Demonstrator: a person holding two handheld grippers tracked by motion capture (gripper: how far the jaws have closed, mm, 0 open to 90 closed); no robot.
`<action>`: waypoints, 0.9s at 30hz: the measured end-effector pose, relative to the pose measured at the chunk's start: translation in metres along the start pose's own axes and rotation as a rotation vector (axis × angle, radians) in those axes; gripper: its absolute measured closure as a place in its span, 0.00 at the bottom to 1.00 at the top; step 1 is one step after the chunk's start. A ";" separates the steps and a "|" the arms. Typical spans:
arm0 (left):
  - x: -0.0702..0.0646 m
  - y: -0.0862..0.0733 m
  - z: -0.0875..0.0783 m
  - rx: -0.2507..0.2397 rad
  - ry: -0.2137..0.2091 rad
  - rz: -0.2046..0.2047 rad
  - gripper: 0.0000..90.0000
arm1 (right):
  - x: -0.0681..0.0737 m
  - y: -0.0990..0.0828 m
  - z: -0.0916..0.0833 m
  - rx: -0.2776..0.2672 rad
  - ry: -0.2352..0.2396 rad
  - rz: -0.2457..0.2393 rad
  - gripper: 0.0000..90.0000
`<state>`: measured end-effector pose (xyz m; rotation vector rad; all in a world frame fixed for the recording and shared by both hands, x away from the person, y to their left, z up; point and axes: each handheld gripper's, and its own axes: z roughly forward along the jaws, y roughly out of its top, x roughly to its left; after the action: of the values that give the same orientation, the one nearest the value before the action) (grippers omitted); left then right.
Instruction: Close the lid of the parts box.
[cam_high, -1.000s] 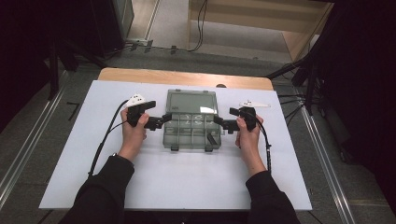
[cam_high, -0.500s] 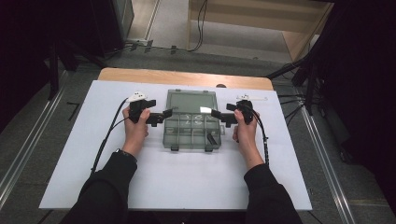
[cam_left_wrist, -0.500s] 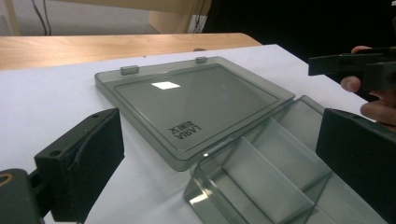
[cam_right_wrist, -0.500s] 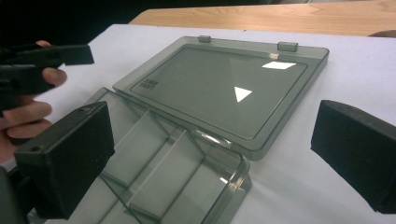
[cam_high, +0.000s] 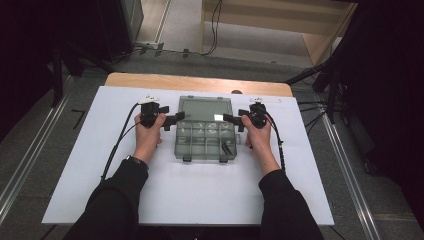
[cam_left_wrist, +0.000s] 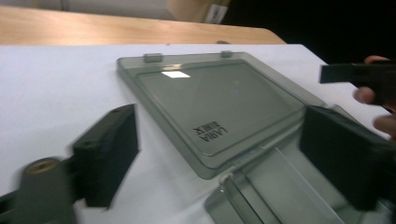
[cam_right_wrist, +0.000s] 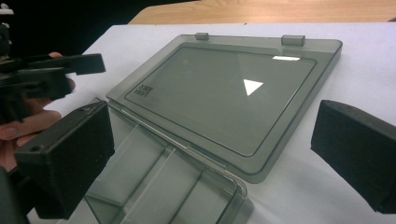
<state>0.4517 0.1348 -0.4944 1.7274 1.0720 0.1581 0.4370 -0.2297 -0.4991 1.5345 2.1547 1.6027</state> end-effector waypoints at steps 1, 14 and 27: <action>0.001 0.000 0.001 0.010 0.003 -0.004 0.17 | 0.000 0.001 0.000 0.000 0.001 0.009 0.02; -0.002 -0.001 0.013 0.048 0.047 -0.045 0.42 | -0.005 0.003 0.011 0.063 -0.075 0.062 0.25; -0.003 -0.003 0.024 0.103 0.052 -0.111 0.48 | -0.009 0.000 0.021 0.097 -0.148 0.097 0.46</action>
<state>0.4617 0.1161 -0.5058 1.7578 1.2296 0.0793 0.4532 -0.2212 -0.5134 1.7506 2.1378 1.3785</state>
